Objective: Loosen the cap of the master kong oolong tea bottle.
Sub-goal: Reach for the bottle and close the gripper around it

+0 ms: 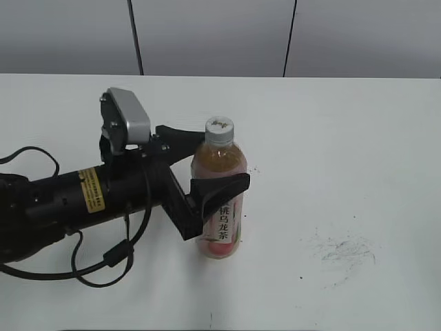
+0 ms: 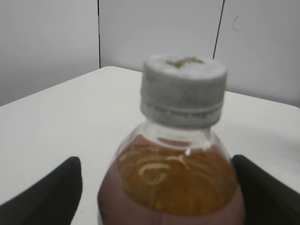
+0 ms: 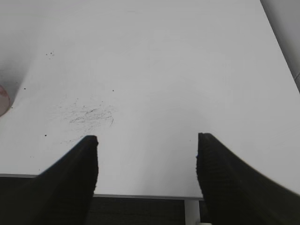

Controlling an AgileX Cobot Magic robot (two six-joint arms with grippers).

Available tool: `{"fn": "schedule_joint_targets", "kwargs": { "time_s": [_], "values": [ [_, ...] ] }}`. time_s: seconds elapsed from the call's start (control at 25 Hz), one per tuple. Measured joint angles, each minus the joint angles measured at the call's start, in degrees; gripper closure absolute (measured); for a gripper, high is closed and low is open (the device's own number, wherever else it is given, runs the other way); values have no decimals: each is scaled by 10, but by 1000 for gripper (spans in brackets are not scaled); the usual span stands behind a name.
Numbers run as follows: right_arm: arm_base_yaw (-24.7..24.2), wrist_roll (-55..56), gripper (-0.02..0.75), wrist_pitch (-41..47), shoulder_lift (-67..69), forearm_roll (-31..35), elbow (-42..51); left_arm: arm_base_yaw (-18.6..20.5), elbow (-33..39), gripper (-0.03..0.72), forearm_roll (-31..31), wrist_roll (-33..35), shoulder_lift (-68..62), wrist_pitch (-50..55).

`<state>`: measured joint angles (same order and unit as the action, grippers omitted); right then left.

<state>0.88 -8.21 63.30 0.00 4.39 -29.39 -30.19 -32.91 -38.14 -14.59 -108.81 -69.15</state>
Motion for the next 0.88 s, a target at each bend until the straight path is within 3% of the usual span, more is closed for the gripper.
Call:
{"fn": "schedule_joint_targets", "kwargs": {
  "time_s": [0.28,0.88],
  "values": [
    [0,4,237,0,0,-3,0,0,-33,125,-20,-31,0,-1],
    [0,6,237,0,0,-4,0,0,-34,125,-27,-34,-44,1]
  ]
}}
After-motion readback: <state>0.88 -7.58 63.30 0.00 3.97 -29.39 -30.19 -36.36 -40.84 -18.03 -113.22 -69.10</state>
